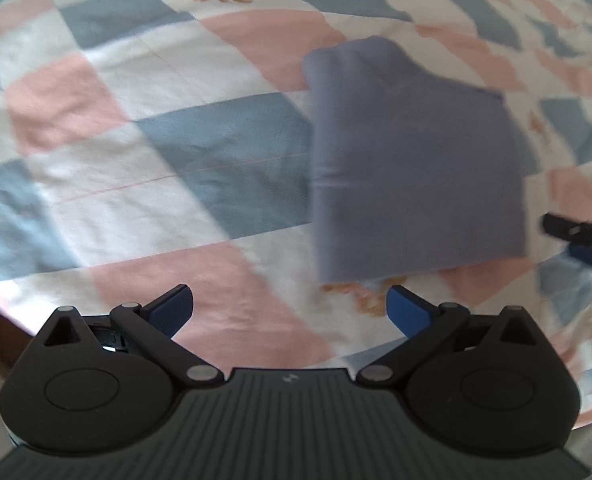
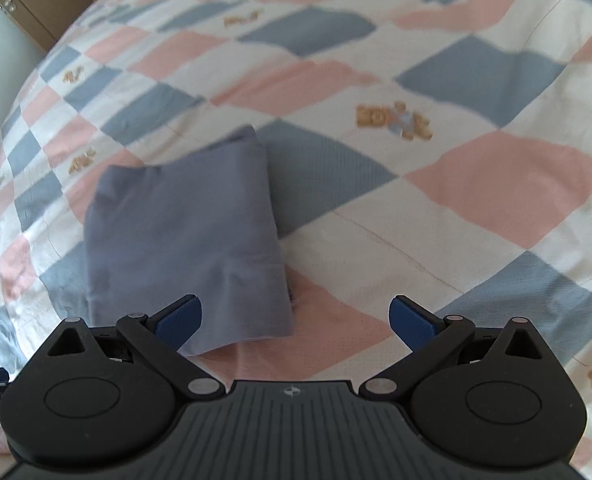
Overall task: Fold clothes
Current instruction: 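Move both grippers toward the folded grey pants and lower them, then close the left gripper on the pants edge while the right gripper grasps beside it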
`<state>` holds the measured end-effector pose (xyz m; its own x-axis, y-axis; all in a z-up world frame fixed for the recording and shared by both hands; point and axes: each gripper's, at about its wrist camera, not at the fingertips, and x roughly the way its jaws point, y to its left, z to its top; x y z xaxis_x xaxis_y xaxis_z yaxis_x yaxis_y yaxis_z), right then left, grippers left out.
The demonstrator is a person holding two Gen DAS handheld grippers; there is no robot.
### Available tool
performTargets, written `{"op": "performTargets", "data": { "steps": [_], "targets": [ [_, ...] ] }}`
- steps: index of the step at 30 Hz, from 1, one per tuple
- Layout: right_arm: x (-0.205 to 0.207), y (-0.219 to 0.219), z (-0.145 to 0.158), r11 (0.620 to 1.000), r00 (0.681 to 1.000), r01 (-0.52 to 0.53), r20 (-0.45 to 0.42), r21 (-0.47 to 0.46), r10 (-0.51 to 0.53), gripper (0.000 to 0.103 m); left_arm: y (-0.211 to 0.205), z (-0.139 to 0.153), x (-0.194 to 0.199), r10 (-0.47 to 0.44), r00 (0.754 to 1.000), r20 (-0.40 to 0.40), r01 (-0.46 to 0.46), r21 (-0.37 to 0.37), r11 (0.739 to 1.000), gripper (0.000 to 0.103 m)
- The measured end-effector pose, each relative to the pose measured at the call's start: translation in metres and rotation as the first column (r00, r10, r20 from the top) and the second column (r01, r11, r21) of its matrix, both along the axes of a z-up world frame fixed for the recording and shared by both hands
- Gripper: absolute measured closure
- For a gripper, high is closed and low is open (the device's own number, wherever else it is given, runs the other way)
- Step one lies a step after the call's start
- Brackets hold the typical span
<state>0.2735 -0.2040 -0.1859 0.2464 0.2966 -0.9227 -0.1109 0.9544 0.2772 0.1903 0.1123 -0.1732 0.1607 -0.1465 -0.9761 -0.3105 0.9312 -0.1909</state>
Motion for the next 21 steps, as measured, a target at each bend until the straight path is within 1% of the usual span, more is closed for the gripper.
{"op": "performTargets", "data": {
  "steps": [2, 3, 7, 8, 11, 12, 14, 17, 19, 21],
  "targets": [
    [0.009, -0.003, -0.008, 0.999, 1.0, 0.011, -0.029, 0.046, -0.009, 0.0, 0.006, -0.005, 0.008, 0.023, 1.0, 0.019, -0.021, -0.081, 0.997, 0.001],
    [0.013, -0.004, -0.012, 0.997, 0.999, 0.008, -0.041, 0.073, -0.005, 0.0, 0.009, -0.008, 0.012, 0.035, 0.999, 0.035, -0.031, -0.108, 0.994, 0.001],
    [0.031, -0.002, -0.021, 0.987, 0.998, -0.036, -0.038, 0.156, 0.042, 0.002, 0.016, -0.02, 0.028, 0.031, 0.994, 0.109, -0.011, -0.173, 0.985, 0.001],
    [0.035, -0.001, -0.023, 0.982, 0.998, -0.048, -0.035, 0.184, 0.055, 0.002, 0.019, -0.024, 0.032, 0.036, 0.991, 0.128, -0.009, -0.202, 0.979, 0.001],
    [0.049, 0.0, -0.031, 0.959, 0.996, -0.08, -0.025, 0.271, 0.09, 0.004, 0.029, -0.041, 0.045, 0.07, 0.985, 0.159, -0.02, -0.297, 0.955, 0.001],
    [0.053, 0.001, -0.034, 0.952, 0.995, -0.09, -0.024, 0.294, 0.102, 0.004, 0.033, -0.047, 0.049, 0.079, 0.982, 0.169, -0.021, -0.319, 0.948, 0.001],
    [0.061, 0.002, -0.042, 0.938, 0.991, -0.113, -0.024, 0.328, 0.128, 0.008, 0.038, -0.059, 0.058, 0.083, 0.979, 0.187, -0.014, -0.346, 0.938, 0.001],
    [0.072, 0.005, -0.056, 0.924, 0.987, -0.135, -0.028, 0.357, 0.155, 0.012, 0.046, -0.076, 0.067, 0.083, 0.975, 0.208, 0.007, -0.398, 0.917, 0.002],
    [0.079, 0.005, -0.065, 0.916, 0.986, -0.133, -0.039, 0.378, 0.159, 0.012, 0.05, -0.087, 0.071, 0.091, 0.972, 0.215, 0.012, -0.433, 0.901, 0.004],
    [0.084, 0.005, -0.075, 0.906, 0.985, -0.124, -0.064, 0.406, 0.163, 0.013, 0.054, -0.097, 0.074, 0.107, 0.97, 0.216, 0.009, -0.476, 0.879, 0.011]
  ]
}}
